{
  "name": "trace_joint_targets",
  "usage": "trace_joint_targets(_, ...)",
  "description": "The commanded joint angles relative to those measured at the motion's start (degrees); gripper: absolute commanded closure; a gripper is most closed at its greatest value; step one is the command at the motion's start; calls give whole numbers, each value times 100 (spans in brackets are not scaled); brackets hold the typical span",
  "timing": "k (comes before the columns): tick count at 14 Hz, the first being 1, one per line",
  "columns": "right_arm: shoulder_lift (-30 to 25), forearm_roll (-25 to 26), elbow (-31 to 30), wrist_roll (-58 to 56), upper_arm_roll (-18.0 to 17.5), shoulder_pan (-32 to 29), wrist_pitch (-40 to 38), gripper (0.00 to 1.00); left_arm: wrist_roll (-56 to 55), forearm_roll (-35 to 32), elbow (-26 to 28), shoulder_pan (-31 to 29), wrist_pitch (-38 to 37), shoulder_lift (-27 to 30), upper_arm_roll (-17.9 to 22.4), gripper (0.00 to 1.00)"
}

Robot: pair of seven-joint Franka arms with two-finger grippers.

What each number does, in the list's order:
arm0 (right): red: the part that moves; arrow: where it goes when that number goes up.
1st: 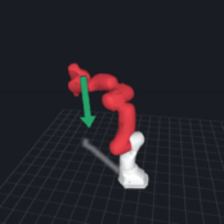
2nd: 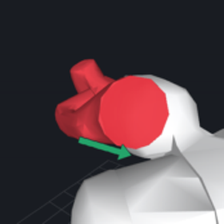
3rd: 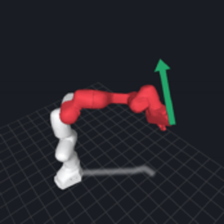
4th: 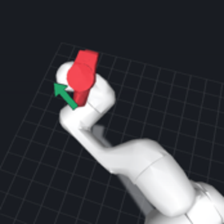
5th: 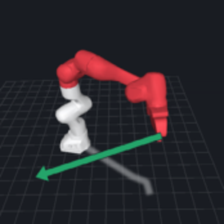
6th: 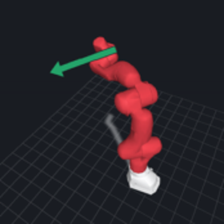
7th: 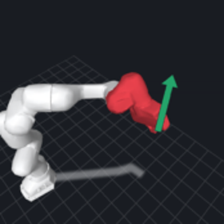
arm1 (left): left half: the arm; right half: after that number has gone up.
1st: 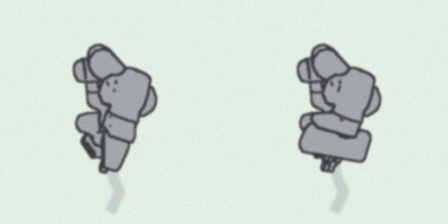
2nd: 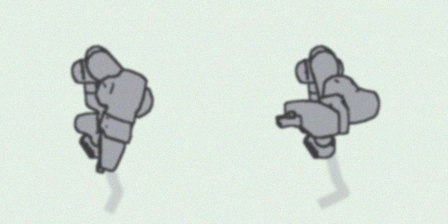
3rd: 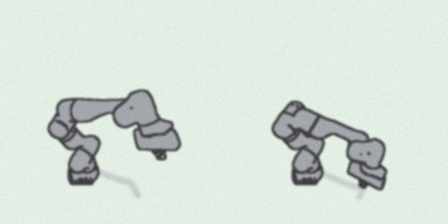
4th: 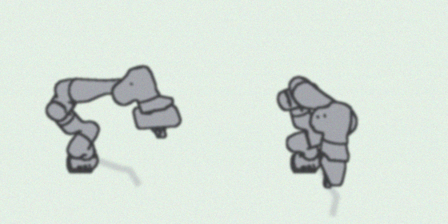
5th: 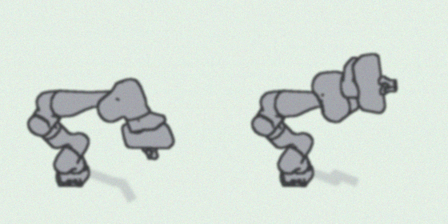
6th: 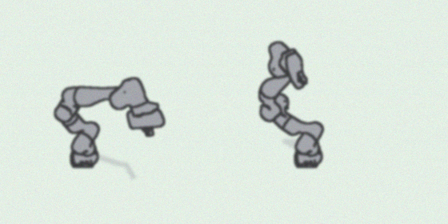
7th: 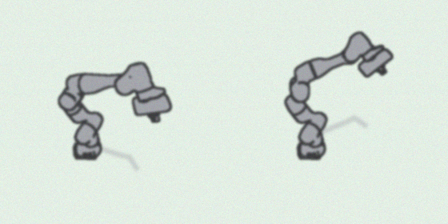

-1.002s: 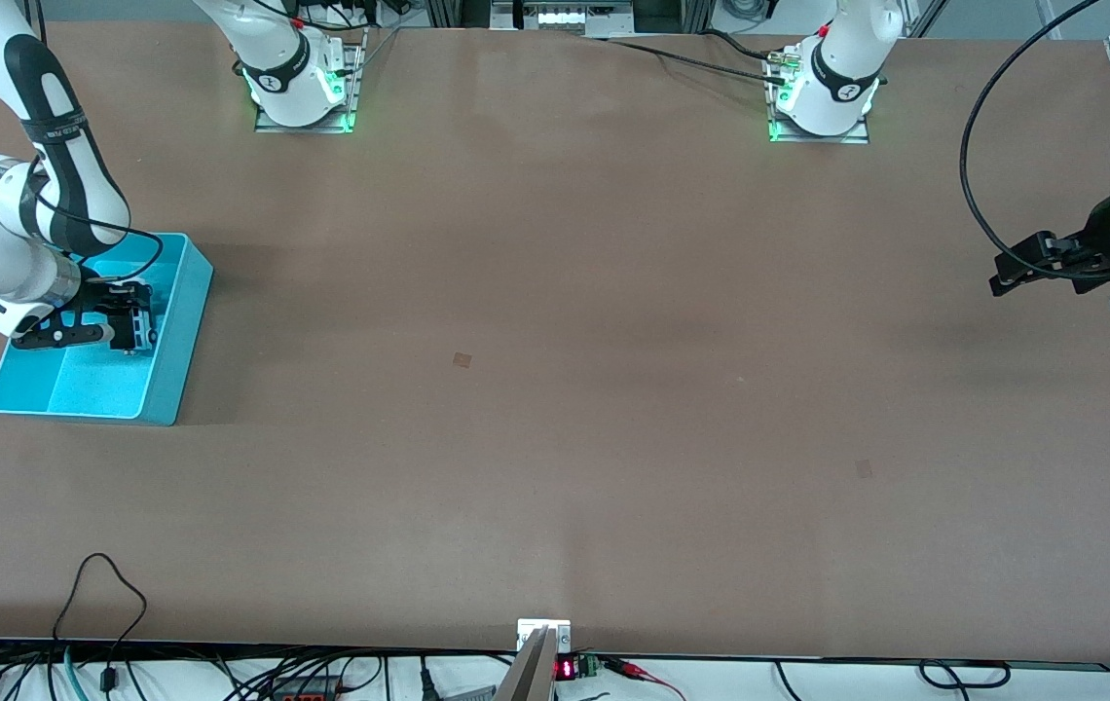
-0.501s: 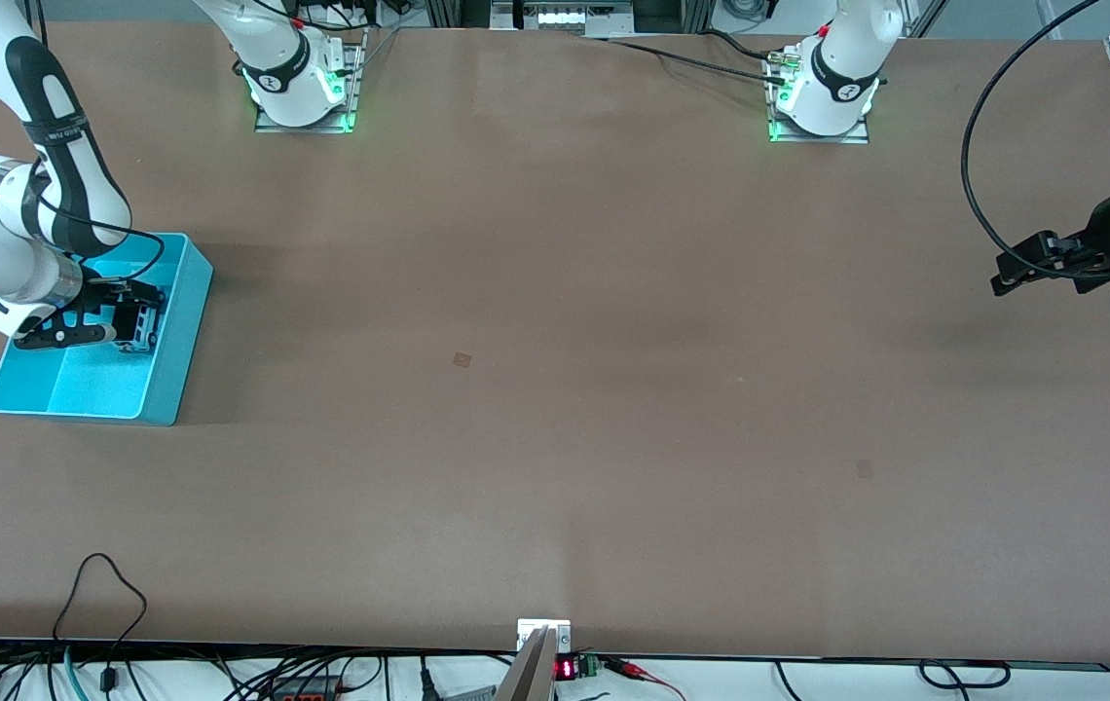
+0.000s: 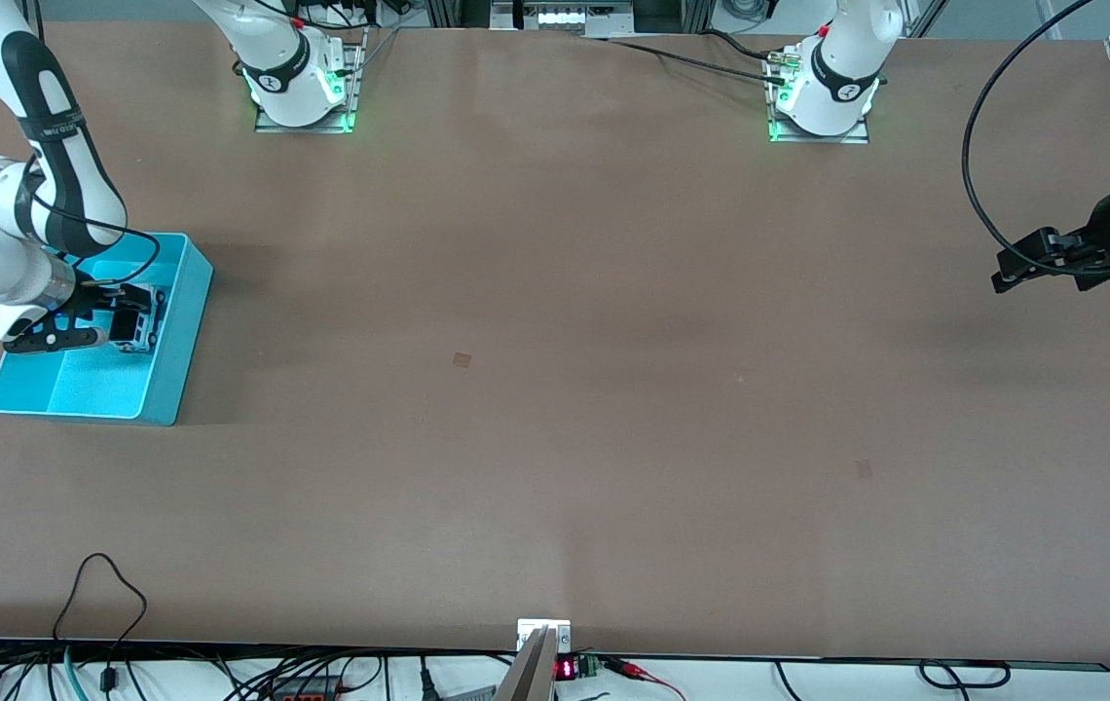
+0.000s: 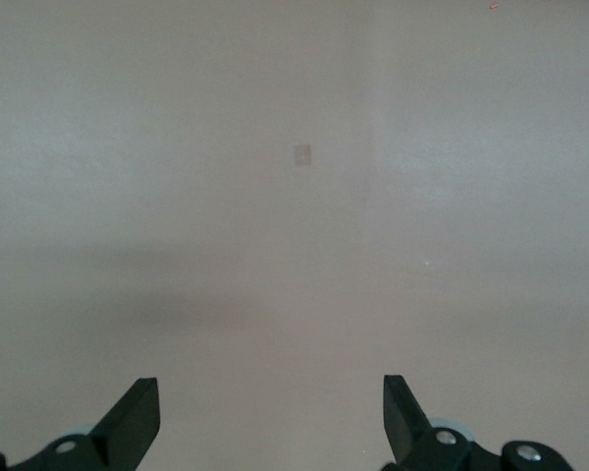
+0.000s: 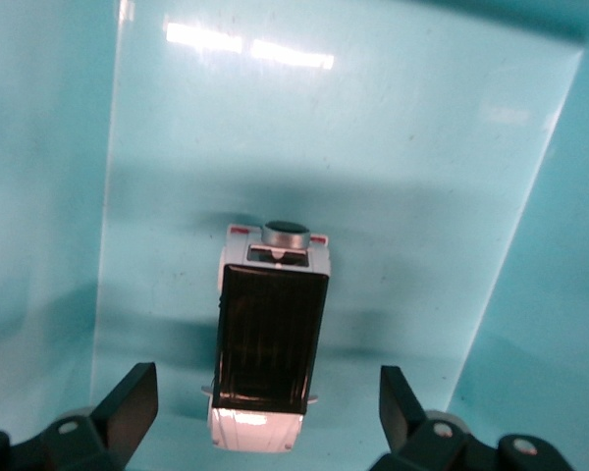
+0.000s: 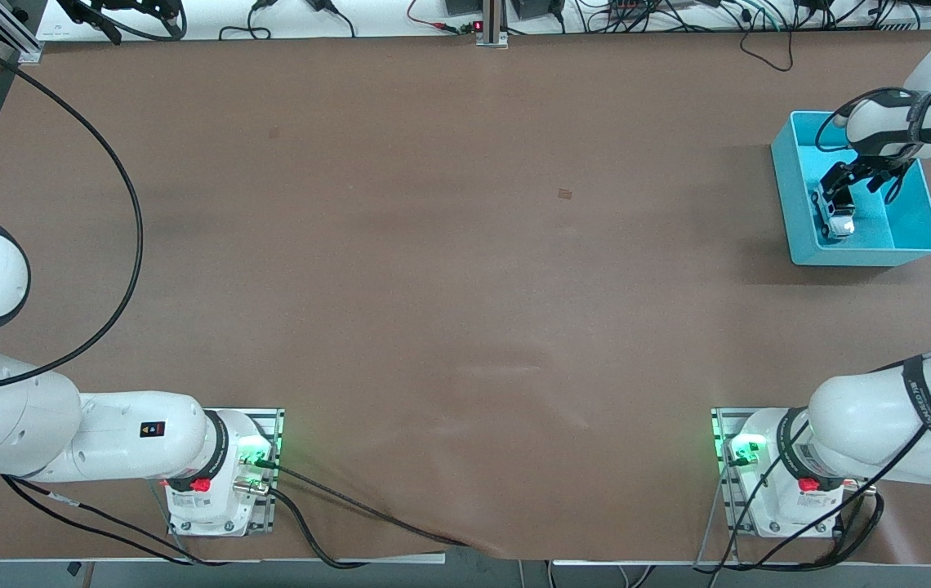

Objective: Wind and store white jeep toy
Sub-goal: 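Lower the jeep into the blue bin with the right gripper, then open the right gripper and raise it out of the bin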

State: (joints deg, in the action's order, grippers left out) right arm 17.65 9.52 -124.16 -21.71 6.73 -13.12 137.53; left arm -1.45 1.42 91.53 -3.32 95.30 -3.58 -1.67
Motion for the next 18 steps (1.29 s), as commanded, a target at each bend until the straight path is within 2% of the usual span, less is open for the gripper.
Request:
trace_joint_targets(1, -384, 68, 76, 62, -31, 81, -409, 0, 145, 139, 120, 16, -64, 147, 44, 0)
trace_joint_targets(3, -630, 41, 304, 62, -232, 72, -909, 0, 145, 139, 111, 16, -64, 147, 44, 0)
trace_joint_targets(6, -1034, -29, 856, 62, -348, 291, -1963, 0, 145, 139, 111, 16, -64, 147, 53, 0)
trace_joint_targets(8, -1175, -397, 1436, 80, -348, 467, -2815, 0, 145, 139, 111, 16, -64, 147, 53, 0)
trace_joint_targets(13, -1360, -425, 2930, 80, -567, 766, -4609, 0, 145, 139, 111, 16, -64, 147, 53, 0)
trace_joint_targets(15, -1466, -363, 3196, 298, -620, 959, -4954, 0, 145, 139, 111, 16, -64, 147, 53, 0)
trace_joint_targets(18, -1484, -582, 3363, 1281, -638, 1021, -5420, 0, 145, 139, 111, 16, -64, 147, 53, 0)
